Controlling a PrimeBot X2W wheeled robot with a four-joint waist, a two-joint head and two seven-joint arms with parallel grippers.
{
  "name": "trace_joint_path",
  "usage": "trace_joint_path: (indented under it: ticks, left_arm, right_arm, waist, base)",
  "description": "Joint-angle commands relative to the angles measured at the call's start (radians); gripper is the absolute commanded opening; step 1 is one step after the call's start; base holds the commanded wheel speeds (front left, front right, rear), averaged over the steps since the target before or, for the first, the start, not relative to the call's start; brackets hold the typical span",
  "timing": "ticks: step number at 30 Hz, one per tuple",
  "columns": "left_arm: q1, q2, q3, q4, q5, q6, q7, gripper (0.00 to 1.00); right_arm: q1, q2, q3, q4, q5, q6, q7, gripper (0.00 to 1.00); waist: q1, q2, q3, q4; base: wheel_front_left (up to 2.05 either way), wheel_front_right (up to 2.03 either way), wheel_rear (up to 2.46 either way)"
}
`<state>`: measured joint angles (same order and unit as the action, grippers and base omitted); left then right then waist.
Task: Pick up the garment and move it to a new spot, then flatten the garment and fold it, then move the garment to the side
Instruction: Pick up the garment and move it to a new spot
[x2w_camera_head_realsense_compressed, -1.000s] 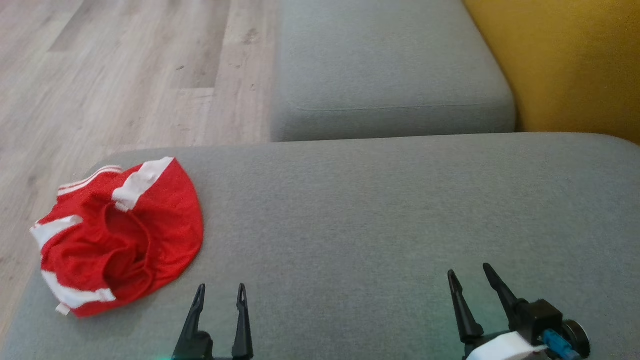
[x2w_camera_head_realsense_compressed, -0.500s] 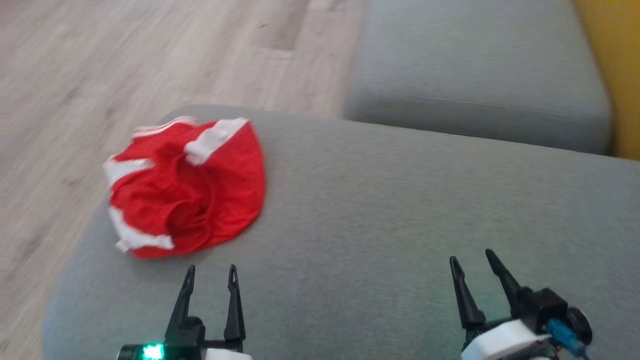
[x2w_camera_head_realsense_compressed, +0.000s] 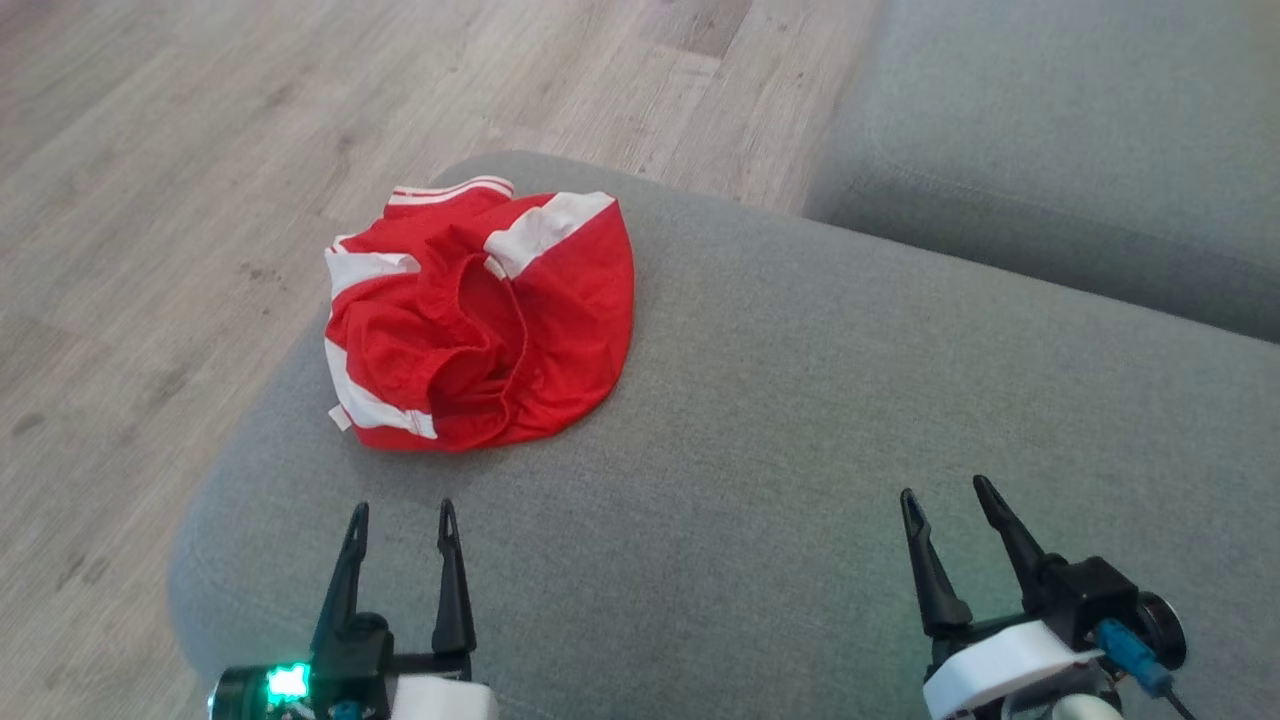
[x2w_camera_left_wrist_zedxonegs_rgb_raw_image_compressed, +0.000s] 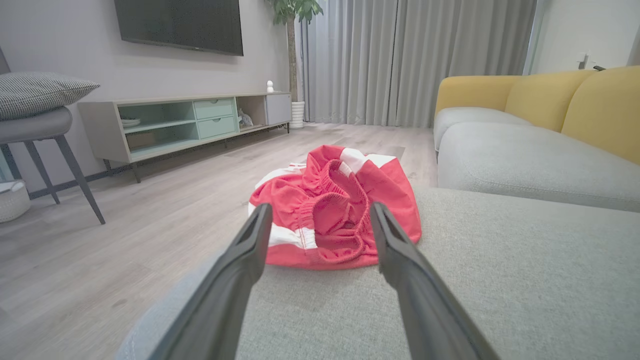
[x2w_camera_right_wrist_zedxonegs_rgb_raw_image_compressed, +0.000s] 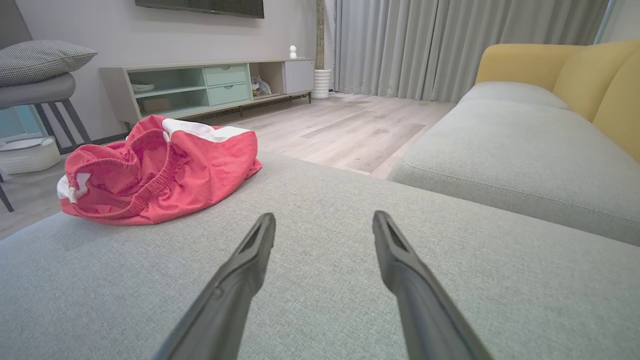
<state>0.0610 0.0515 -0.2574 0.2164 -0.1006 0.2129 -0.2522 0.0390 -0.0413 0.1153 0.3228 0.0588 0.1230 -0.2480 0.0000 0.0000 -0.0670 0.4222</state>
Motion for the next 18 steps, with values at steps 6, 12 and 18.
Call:
trace_joint_path:
  ticks: [6,12,18]
  left_arm:
    - [-0.086,-0.001,0.055,-0.115,0.023,0.013,-0.01,1.0]
    - [-0.192,0.03,0.101,-0.178,0.053,-0.028,-0.01,1.0]
    - [-0.412,0.079,0.109,-0.11,0.067,-0.096,-0.01,1.0]
  right_arm:
    - [-0.055,-0.009,-0.025,-0.026,-0.026,0.008,-0.014,1.0]
    - [-0.069,-0.009,-0.09,-0.038,-0.068,0.008,-0.014,1.0]
    - [-0.132,-0.035,-0.116,-0.108,-0.16,0.008,-0.014,1.0]
  waist:
    - [0.0,0.0,0.04,-0.014]
    - [0.0,0.0,0.108,-0.032]
    - [0.0,0.0,0.253,-0.056]
  base:
    - [0.0,0.0,0.0]
    - [0.0,0.0,0.0]
    - [0.0,0.0,0.0]
